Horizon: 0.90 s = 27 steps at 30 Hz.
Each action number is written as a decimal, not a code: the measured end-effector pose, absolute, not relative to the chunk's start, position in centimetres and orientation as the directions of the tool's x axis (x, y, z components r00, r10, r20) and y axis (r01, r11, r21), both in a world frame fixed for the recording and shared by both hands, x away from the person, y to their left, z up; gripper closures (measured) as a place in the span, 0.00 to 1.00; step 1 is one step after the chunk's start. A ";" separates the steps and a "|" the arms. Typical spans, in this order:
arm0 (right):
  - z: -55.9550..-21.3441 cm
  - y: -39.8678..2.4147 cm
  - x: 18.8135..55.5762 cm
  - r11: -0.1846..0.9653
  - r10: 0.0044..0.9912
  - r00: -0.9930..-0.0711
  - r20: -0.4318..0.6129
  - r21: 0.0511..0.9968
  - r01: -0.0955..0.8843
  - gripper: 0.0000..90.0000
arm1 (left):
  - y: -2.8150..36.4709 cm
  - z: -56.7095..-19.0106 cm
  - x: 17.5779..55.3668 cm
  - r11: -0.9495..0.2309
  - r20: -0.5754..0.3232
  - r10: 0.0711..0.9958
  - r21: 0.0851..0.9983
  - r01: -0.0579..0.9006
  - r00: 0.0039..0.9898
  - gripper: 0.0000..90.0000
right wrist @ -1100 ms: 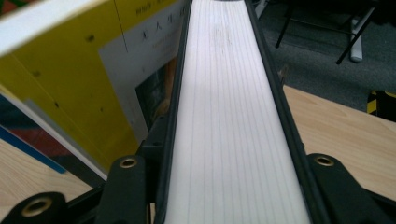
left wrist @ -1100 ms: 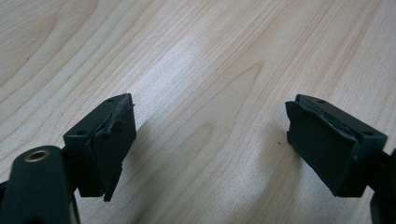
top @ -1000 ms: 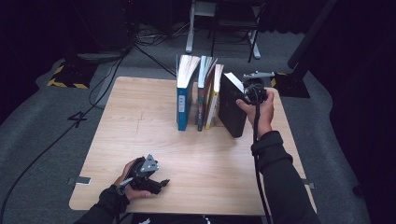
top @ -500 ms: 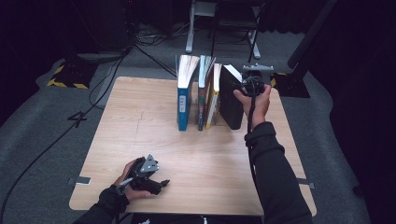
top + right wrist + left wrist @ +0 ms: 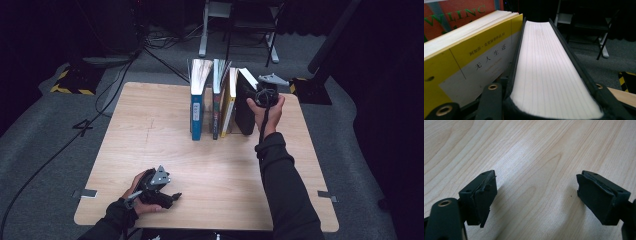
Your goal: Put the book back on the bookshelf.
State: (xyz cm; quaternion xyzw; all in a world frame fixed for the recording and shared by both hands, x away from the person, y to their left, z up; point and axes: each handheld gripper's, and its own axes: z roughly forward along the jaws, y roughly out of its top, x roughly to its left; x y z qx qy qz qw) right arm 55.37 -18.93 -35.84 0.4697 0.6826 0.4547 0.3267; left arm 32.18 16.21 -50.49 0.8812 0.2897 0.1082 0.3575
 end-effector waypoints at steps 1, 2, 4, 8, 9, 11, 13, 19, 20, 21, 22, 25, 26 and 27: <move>-35.9 -18.9 55.4 0.144 0.938 -0.345 -0.018 0.928 0.344 0.59 | 16.2 -50.5 32.2 -0.576 -0.017 0.588 0.693 0.433 0.809 0.18; -36.0 -18.8 55.3 0.150 0.939 -0.343 -0.025 0.927 0.344 0.59 | 16.2 -50.5 32.2 -0.577 -0.016 0.588 0.693 0.433 0.809 0.18; -36.2 -18.8 55.2 0.156 0.938 -0.345 -0.031 0.926 0.343 0.58 | 16.2 -50.5 32.2 -0.576 -0.016 0.588 0.693 0.433 0.809 0.18; -36.6 -19.1 54.8 0.164 0.934 -0.356 -0.030 0.921 0.353 0.58 | 16.2 -50.5 32.2 -0.577 -0.016 0.588 0.693 0.433 0.809 0.18; -36.6 -19.1 54.7 0.170 0.933 -0.359 -0.033 0.919 0.356 0.58 | 16.2 -50.5 32.2 -0.577 -0.016 0.588 0.692 0.433 0.809 0.18; -36.8 -19.2 54.6 0.165 0.933 -0.358 -0.027 0.919 0.359 0.57 | 16.2 -50.5 32.2 -0.577 -0.017 0.588 0.693 0.433 0.809 0.18; -36.8 -19.3 54.5 0.158 0.934 -0.356 -0.021 0.919 0.361 0.57 | 16.2 -50.5 32.2 -0.577 -0.016 0.588 0.693 0.433 0.809 0.18; -36.6 -19.3 54.5 0.169 0.931 -0.366 -0.019 0.908 0.383 0.54 | 16.2 -50.5 32.2 -0.577 -0.017 0.587 0.693 0.433 0.809 0.18; -36.6 -19.3 54.5 0.162 0.930 -0.367 -0.009 0.907 0.388 0.53 | 16.2 -50.5 32.2 -0.577 -0.016 0.587 0.693 0.432 0.809 0.18; -36.6 -19.5 54.4 0.153 0.928 -0.372 0.005 0.907 0.393 0.52 | 16.2 -50.5 32.2 -0.577 -0.017 0.587 0.693 0.433 0.809 0.18; -36.6 -19.6 54.4 0.148 0.926 -0.377 0.012 0.908 0.393 0.52 | 16.2 -50.5 32.2 -0.577 -0.017 0.587 0.693 0.433 0.809 0.18; -36.6 -20.1 53.8 0.150 0.916 -0.401 0.022 0.907 0.393 0.48 | 16.2 -50.5 32.2 -0.576 -0.017 0.588 0.694 0.433 0.809 0.18; -36.6 -20.2 53.7 0.156 0.913 -0.406 0.021 0.904 0.397 0.47 | 16.2 -50.5 32.2 -0.575 -0.017 0.588 0.694 0.433 0.809 0.18; -36.6 -20.3 53.4 0.166 0.910 -0.414 0.015 0.902 0.398 0.46 | 16.2 -50.5 32.2 -0.575 -0.017 0.588 0.694 0.433 0.809 0.18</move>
